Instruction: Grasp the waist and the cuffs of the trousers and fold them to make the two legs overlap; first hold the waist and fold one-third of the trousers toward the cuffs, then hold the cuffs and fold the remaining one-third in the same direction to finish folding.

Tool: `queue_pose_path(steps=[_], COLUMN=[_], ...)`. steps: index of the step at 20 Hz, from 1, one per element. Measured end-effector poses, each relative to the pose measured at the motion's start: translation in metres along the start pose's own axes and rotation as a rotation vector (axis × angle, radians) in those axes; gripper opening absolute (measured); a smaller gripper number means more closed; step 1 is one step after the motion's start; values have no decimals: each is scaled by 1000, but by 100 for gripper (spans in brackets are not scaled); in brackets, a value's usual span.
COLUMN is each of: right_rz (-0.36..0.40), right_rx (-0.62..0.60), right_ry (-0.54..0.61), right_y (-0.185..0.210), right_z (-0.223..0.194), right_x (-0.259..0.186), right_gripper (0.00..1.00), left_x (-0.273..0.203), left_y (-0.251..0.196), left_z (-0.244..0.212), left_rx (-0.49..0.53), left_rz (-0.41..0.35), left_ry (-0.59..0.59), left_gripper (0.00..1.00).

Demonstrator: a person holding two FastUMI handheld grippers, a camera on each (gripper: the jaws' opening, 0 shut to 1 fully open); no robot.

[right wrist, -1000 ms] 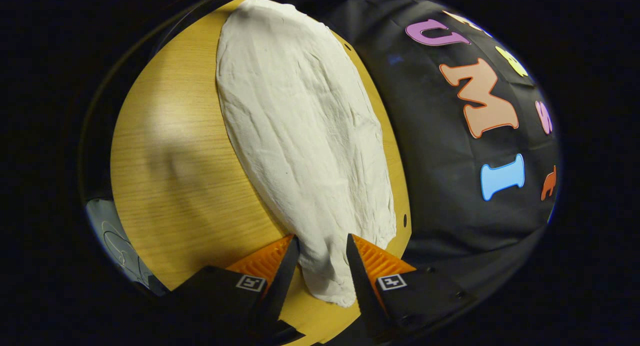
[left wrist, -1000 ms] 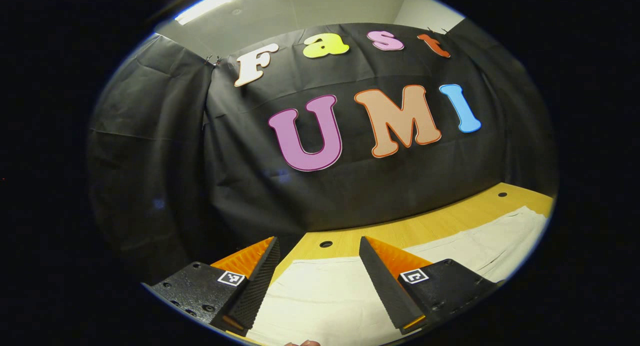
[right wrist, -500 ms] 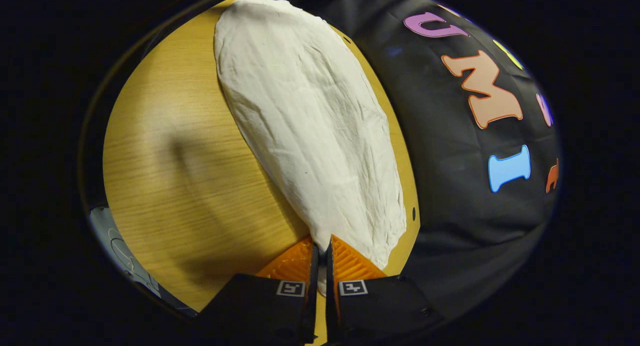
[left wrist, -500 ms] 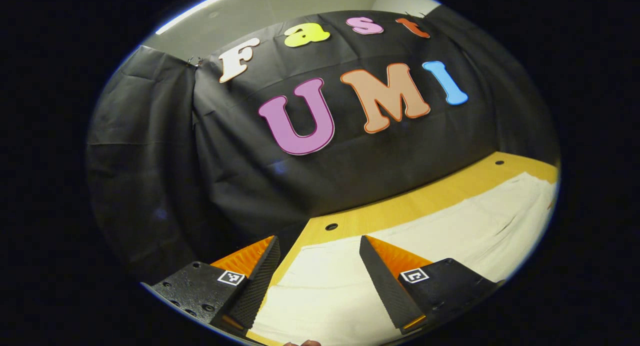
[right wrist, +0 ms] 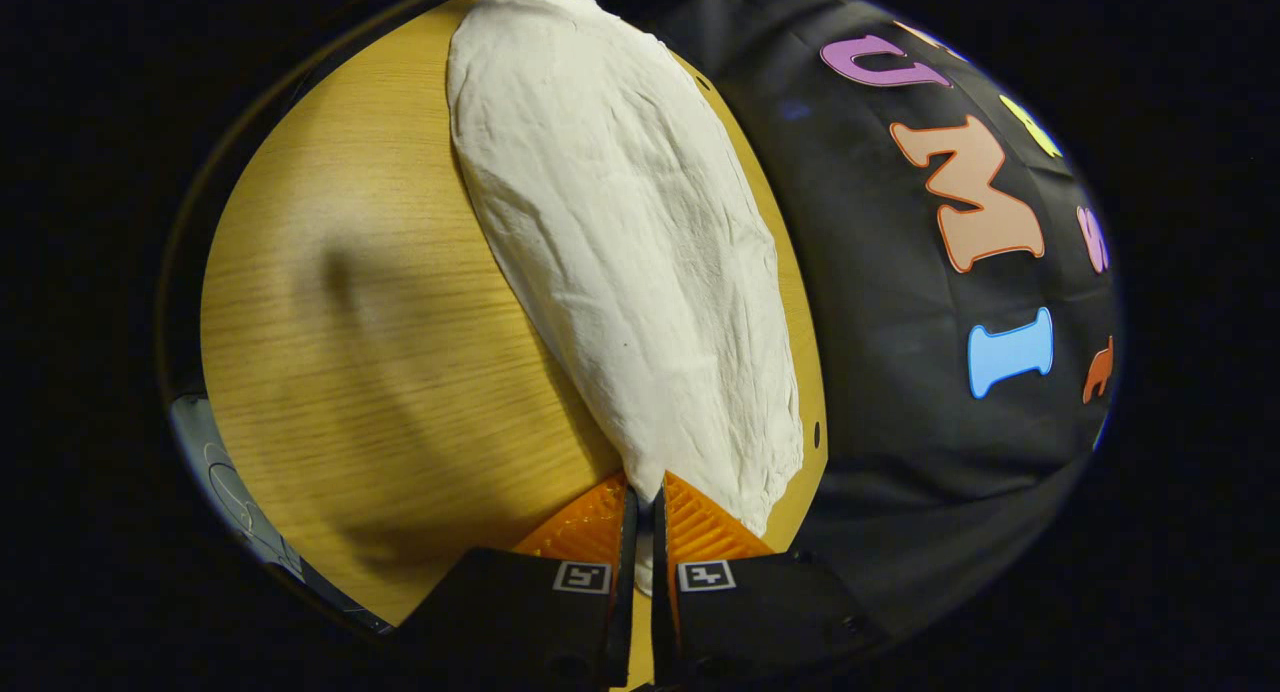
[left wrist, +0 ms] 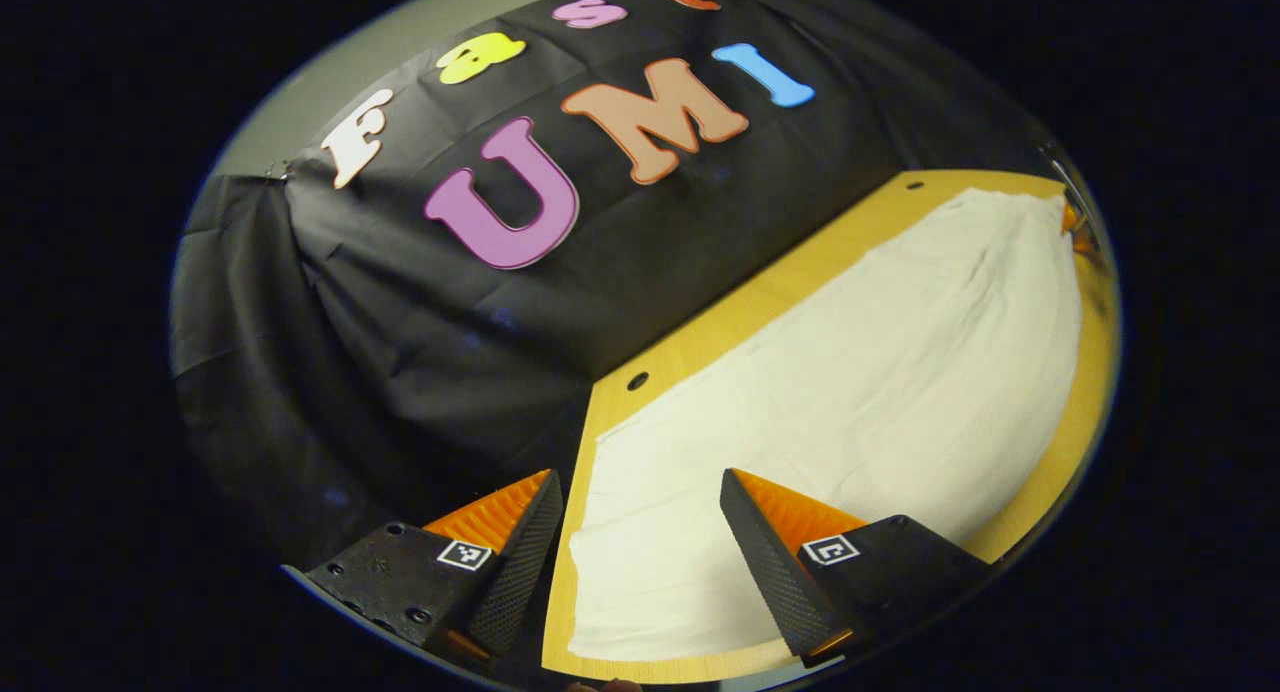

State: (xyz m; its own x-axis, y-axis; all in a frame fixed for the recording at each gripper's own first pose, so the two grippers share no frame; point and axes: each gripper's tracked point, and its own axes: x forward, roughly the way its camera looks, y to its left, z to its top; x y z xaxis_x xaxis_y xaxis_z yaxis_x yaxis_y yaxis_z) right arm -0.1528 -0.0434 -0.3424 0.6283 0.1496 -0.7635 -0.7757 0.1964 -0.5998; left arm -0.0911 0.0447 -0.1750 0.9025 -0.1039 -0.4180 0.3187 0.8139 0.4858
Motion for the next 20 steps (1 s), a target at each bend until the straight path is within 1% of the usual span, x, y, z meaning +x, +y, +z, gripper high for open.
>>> queue_pose_path(steps=[1,2,3,4,5,9,11,12,13,14,15,16,17,18,19,20], right_rz=[-2,-2,-3,-2,-3,-9,-13,-15,-17,-18,-20,-22,-25,-28,-32,-35], right_rx=[0,1,4,4,4,0,2,1,0,0,1,4,7,10,12,12], right_ry=[1,2,2,2,0,-2,-3,-4,-5,-6,-7,-7,-6,-6,-6,-6], right_y=[0,0,0,0,0,0,0,0,0,-1,0,-1,-1,-1,-1,-1], right_z=[0,0,0,0,-1,0,0,1,0,0,1,1,0,1,0,1], right_x=[0,0,0,0,1,0,0,-1,-1,0,0,-1,0,0,0,0], right_gripper=[7,7,7,7,10,10,10,10,7,10,7,10,7,7,11,10], left_x=[-3,-6,-9,-11,-13,-13,-12,-12,-13,-18,-23,-28,-28,-28,-25,-26], left_y=[-5,-9,-16,-21,-26,-39,-43,-46,-51,-55,-57,-60,-63,-64,-63,-67], left_z=[-7,-12,-18,-25,-32,-64,-72,-79,-86,-97,-104,-113,-120,-125,-123,-125], left_rx=[25,43,63,82,107,213,271,310,358,417,465,503,526,544,560,571], left_rz=[-21,-44,-69,-90,-112,-198,-230,-251,-278,-313,-342,-373,-397,-413,-415,-426], left_ry=[8,14,24,35,45,116,122,132,141,155,163,173,181,194,185,193], left_gripper=[97,100,96,96,96,97,97,97,97,97,97,97,97,97,97,96])
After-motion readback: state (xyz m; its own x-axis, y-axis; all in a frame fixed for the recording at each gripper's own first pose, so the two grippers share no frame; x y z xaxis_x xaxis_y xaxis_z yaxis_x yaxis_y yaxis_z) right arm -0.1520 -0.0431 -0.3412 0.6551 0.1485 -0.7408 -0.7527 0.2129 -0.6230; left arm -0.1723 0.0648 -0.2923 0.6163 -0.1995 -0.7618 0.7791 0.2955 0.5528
